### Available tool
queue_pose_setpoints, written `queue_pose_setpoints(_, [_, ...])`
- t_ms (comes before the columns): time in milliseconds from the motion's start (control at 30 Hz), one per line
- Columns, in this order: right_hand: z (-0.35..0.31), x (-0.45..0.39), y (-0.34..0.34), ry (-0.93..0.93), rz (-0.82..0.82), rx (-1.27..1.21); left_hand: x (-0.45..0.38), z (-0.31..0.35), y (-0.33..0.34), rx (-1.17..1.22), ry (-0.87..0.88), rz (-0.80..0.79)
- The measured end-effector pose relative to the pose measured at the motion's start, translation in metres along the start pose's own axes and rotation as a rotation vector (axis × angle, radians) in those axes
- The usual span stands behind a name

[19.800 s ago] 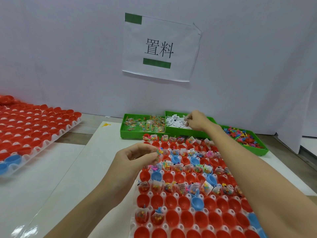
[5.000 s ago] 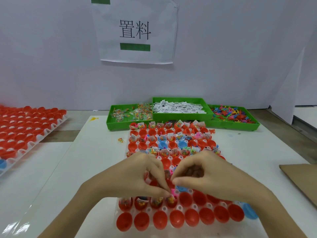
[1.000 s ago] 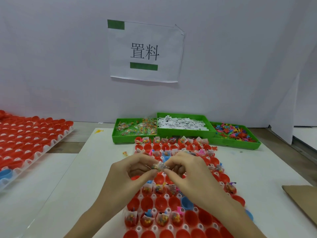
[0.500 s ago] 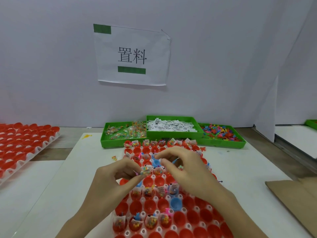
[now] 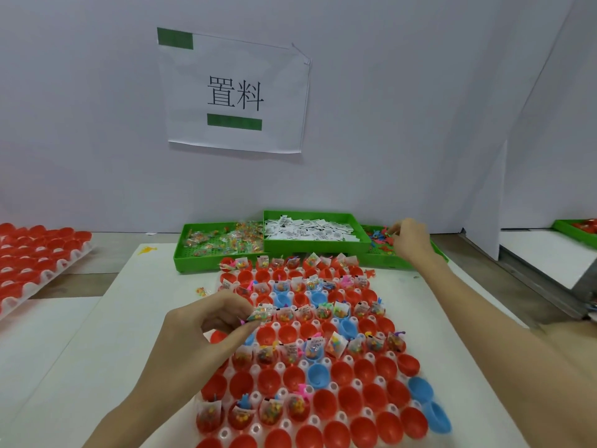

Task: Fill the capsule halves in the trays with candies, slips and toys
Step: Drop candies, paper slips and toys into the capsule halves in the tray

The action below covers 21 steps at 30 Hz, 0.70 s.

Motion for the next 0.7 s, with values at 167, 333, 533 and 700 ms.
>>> queue_pose_setpoints(167, [0.009,-0.012,0.028,-0.132,-0.138,0.01,-0.001,-0.005,0.001,-0.006,-0.011,0.001])
queue_pose_setpoints(333, [-0.006,-0.022,0.048,-0.146,-0.174,-0.024,-0.001,-0.005,0.001,-0.012,-0.006,-0.011])
queue_pose_setpoints(533, [-0.007,-0.025,0.05,-0.083,-0.132,-0.026,-0.001,-0.004,-0.001,-0.012,-0.003,-0.005])
queue_pose_setpoints(700, [0.0,-0.017,0.037,-0.024,-0.009,-0.194,-0.002,-0.004,-0.003,-0.004,0.009,0.005])
Point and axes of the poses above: each hand's wrist, its own x-axis away from the middle knuckle, its own y-axis out of the palm, z = x × y, the point moved 6 cm from there along -x, towards the middle knuckle, and after that the axes turned 3 degrees about -x, right-handed, at the moved point
